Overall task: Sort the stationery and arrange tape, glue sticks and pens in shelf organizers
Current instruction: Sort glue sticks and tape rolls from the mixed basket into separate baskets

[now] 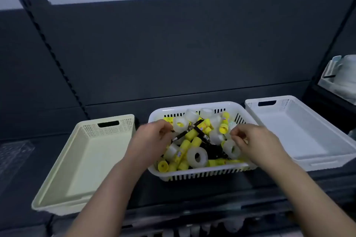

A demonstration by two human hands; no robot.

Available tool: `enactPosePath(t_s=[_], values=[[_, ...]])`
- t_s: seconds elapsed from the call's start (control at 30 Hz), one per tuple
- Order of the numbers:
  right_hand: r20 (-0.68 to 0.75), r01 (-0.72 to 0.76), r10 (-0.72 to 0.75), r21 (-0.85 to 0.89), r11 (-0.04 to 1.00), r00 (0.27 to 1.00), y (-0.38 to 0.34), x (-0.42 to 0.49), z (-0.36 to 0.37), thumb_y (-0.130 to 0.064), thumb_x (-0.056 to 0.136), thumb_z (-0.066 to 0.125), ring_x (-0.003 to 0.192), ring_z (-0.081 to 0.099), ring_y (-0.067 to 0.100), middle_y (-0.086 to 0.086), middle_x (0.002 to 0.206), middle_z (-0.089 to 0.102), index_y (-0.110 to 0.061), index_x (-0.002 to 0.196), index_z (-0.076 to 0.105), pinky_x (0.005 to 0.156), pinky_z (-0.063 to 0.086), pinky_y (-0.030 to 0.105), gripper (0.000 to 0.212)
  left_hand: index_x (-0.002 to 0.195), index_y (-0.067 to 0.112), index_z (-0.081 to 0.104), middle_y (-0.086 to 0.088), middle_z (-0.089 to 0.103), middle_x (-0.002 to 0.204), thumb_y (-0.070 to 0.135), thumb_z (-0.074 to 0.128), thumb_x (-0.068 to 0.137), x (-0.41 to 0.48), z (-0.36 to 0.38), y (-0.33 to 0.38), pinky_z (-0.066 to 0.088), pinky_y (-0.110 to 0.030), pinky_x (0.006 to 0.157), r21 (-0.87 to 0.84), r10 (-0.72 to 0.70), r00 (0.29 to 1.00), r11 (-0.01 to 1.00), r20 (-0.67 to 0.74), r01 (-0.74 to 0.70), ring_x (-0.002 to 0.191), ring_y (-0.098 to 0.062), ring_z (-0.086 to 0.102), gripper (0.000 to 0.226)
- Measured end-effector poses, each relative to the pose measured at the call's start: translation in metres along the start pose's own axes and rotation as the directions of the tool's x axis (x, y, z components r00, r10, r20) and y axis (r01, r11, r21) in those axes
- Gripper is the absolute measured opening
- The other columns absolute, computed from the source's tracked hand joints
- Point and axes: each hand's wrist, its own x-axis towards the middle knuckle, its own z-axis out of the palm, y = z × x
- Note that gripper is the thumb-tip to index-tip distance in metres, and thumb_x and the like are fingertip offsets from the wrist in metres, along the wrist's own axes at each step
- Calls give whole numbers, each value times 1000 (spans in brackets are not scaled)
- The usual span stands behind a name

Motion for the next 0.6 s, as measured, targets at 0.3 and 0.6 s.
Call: enactPosePath(t_s=[0.3, 0.6], values=[[351, 85, -91, 33, 996, 932, 31, 13, 4, -32, 93, 52, 102, 56, 10, -14, 109, 60, -37, 114, 62, 84, 48, 31, 24, 106, 31, 66, 19, 67, 97, 30, 56, 91, 5, 34, 23, 49, -22, 75, -9, -11, 991, 1000, 136, 13, 89, 1, 59, 18], [296, 166, -198, 131, 977, 934, 36, 18, -14, -33, 87, 63, 101, 51, 5, -15, 107, 52, -29, 107, 57, 81, 44, 24, 22, 93, 33, 66, 13, 64, 91, 48, 60, 84, 1, 42, 45, 52, -32, 72, 296, -169, 947, 951, 273, 85, 87, -10, 59, 19]])
